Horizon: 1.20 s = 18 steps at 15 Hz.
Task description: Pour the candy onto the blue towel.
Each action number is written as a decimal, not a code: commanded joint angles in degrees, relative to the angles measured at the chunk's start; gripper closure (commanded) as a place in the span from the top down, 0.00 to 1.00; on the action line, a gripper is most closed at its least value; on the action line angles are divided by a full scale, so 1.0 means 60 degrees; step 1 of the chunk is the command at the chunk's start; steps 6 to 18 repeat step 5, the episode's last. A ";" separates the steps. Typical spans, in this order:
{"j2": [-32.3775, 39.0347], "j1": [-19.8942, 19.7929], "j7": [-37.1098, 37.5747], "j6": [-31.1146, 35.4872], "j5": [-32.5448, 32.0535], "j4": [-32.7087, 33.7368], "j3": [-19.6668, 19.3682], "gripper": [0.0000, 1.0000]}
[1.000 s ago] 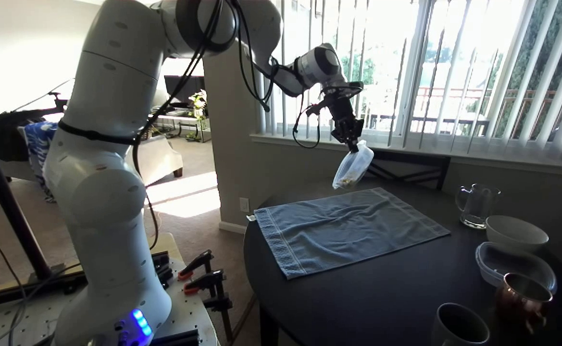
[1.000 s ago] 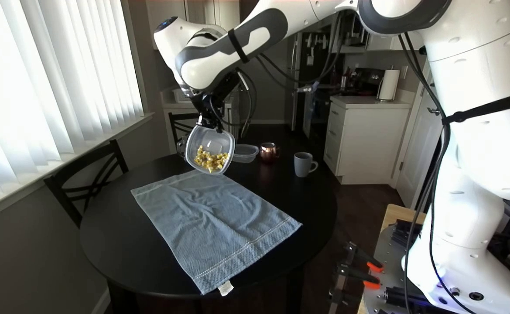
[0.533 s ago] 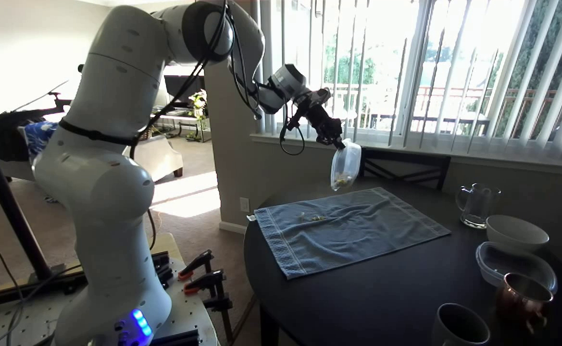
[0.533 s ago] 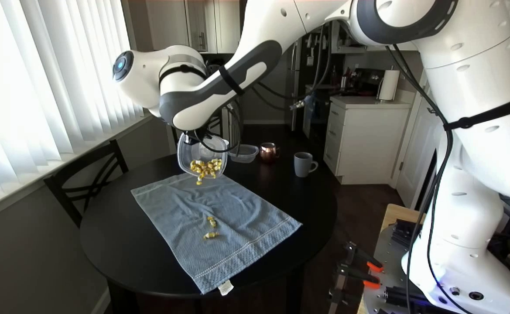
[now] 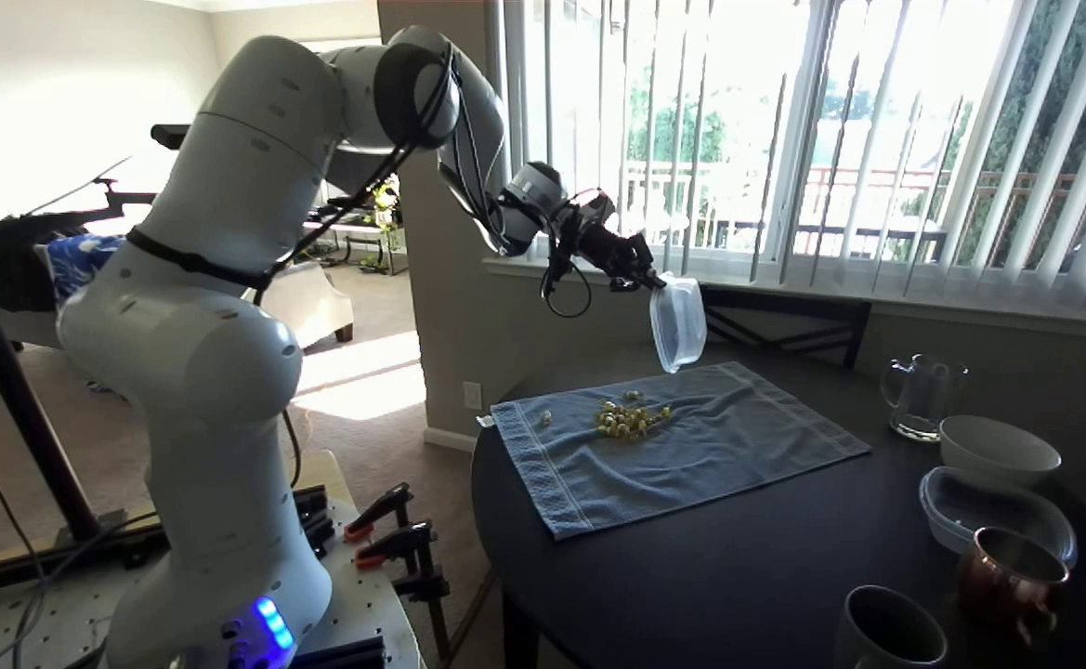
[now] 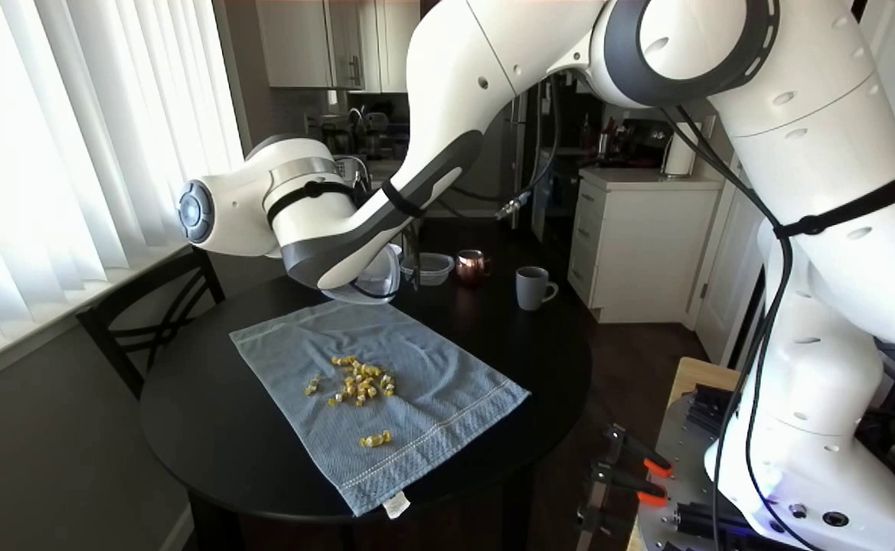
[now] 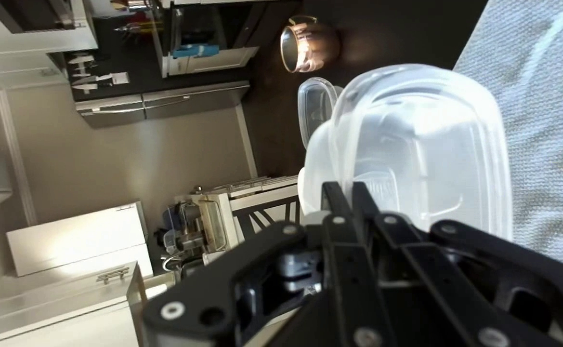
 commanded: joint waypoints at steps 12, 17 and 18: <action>0.0348 -0.0172 0.0278 -0.0785 -0.0643 0.0119 0.0447 0.03; 0.0348 -0.0172 0.0278 -0.0785 -0.0643 0.0119 0.0447 0.03; 0.0348 -0.0172 0.0278 -0.0785 -0.0643 0.0119 0.0447 0.03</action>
